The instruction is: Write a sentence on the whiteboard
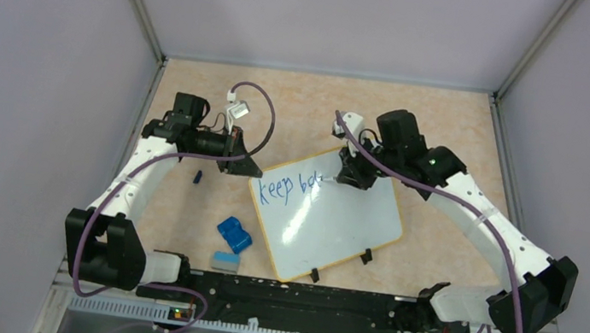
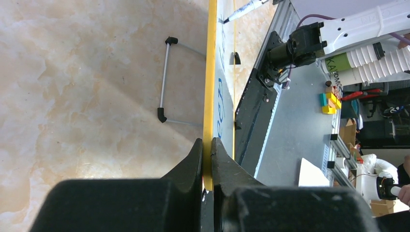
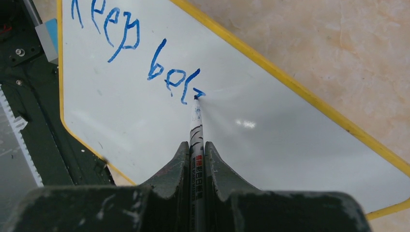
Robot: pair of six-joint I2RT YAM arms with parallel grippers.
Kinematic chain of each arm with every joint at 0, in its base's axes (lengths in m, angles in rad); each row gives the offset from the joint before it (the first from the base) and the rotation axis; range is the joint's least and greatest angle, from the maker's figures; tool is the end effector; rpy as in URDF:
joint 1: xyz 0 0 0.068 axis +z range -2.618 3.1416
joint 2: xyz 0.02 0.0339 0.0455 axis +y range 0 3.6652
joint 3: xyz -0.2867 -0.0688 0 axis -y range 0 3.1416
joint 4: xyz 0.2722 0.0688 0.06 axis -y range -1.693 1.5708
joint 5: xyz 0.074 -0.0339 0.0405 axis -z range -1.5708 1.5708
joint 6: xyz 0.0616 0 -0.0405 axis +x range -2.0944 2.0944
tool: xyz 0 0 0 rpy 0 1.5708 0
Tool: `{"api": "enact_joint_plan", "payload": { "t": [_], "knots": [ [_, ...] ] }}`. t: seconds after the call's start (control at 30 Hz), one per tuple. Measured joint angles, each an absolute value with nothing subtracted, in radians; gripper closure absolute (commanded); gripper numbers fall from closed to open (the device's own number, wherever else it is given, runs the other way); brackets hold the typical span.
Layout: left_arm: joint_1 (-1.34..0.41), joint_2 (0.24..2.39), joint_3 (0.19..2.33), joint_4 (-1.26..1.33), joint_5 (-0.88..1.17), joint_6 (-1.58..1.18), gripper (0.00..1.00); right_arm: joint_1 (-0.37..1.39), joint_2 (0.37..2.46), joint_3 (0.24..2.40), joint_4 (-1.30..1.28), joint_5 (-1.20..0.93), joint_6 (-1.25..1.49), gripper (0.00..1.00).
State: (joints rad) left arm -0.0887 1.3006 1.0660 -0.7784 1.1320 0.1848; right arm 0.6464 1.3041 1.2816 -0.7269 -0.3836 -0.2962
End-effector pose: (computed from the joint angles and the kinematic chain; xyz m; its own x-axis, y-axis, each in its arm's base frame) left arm 0.2692 -0.0799 0.2999 -0.7361 0.1438 -0.6614 0.6614 0.3604 -0.6577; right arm 0.2367 0.2075 0.3546 -0.2932 -0.5603 -0.7746 -0.9021 0.4304 0.0302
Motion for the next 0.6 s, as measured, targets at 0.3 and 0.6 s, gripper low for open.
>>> {"api": "enact_joint_plan", "payload": {
  "t": [0.3, 0.6],
  "knots": [
    [-0.089, 1.301, 1.066, -0.779, 1.132, 0.185, 1.00, 0.654, 1.300, 1.269, -0.752, -0.389, -0.300, 1.00],
    [-0.089, 1.301, 1.066, -0.779, 1.134, 0.185, 1.00, 0.654, 1.294, 1.282, -0.789, -0.364, -0.322, 1.00]
  ]
}}
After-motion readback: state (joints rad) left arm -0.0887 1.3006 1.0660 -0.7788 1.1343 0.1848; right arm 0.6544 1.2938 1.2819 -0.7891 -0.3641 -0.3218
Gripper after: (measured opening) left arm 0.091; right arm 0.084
